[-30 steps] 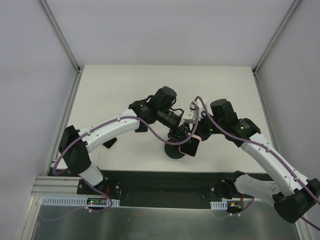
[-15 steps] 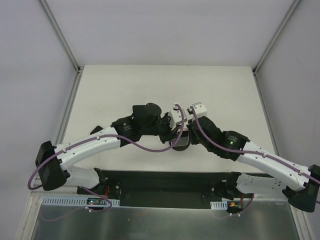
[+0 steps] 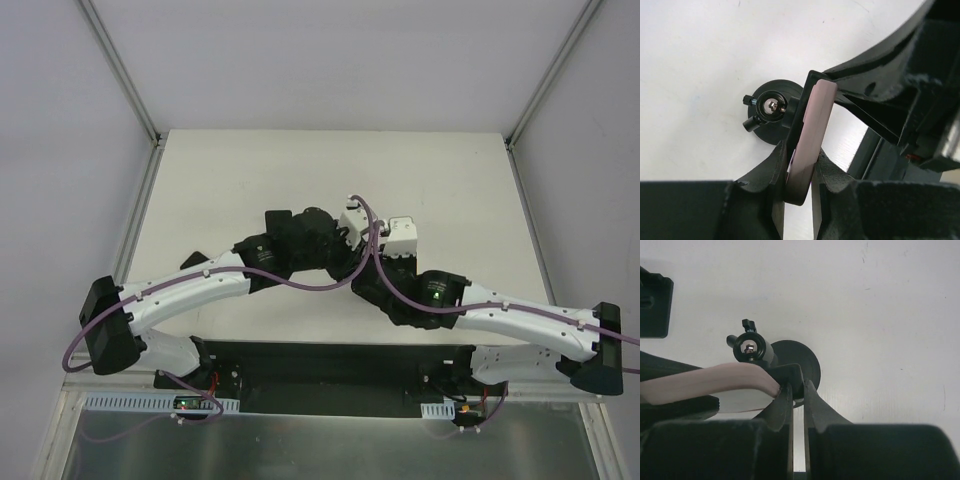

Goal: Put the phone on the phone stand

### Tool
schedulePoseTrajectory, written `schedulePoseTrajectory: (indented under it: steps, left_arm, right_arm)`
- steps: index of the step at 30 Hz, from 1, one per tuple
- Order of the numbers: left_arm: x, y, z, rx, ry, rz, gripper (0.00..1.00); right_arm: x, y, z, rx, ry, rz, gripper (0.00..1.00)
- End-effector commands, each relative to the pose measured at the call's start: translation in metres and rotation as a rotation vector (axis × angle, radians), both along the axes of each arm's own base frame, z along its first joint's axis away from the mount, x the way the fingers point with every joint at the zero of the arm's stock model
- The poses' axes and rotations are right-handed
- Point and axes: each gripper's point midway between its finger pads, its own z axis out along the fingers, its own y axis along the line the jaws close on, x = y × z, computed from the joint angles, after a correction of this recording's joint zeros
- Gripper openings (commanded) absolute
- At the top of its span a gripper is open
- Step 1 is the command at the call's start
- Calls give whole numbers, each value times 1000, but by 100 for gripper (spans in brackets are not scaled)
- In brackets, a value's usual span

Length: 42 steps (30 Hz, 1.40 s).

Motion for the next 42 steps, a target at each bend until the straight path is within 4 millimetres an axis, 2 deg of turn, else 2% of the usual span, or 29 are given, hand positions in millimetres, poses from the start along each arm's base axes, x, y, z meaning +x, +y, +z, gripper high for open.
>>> schedulePoseTrajectory:
  steps: [1,9,12,15,18,22,25,26,28,29,32,33,35,36,37,38,39,40,41,42]
  left_arm:
    - [88,48,-7,52,-75,547,0]
    - [78,11,-30,64,-30,467,0]
    - [72,6,-35,62,-42,413,0]
    - [66,-6,-30,27,-67,321,0]
    - [65,-3,-34,47,-79,312,0]
    - [66,-1,-36,46,-86,327,0]
    - [66,-4,-37,40,-79,321,0]
    - [66,-6,-37,38,-77,316,0]
    - [64,-7,-40,40,-68,302,0]
    - [63,-8,-41,40,-64,296,0]
    - [60,-8,-43,63,-55,282,0]
    - [60,-7,-42,61,-55,276,0]
    - [52,-9,-38,44,-41,233,0]
    - [49,-9,-36,37,-36,209,0]
    - [44,-9,-26,13,-38,181,0]
    - [33,-14,-21,-7,-26,111,0]
    - [29,-16,-17,-20,-23,79,0]
    - [18,-14,-13,-17,-7,31,0]
    - [9,-16,-6,-28,-4,-30,0]
    - [4,-15,-2,-32,-2,-55,0]
  right_arm:
    - [-9,15,27,340,-119,-65,0]
    - [-21,65,28,471,-105,1,0]
    - [-31,68,25,506,-97,-13,0]
    - [-40,70,26,507,-87,2,0]
    - [-46,68,37,513,-87,3,0]
    - [-56,75,35,539,-32,22,2]
    - [-63,84,37,575,12,35,23]
    - [-67,85,37,570,21,45,35]
    - [-73,86,42,556,33,84,48]
    - [-76,88,43,540,35,113,60]
    - [-86,88,41,464,73,220,77]
    - [-91,88,44,471,89,260,79]
    - [-94,78,37,394,89,321,84]
    - [-93,59,34,355,92,316,86]
    - [-89,48,32,311,79,334,91]
    - [-86,31,25,298,75,348,91]
    - [-87,28,23,297,79,394,91]
    - [-77,17,22,221,39,438,91]
    - [-74,6,18,220,15,486,91]
    - [-78,13,24,270,4,559,91]
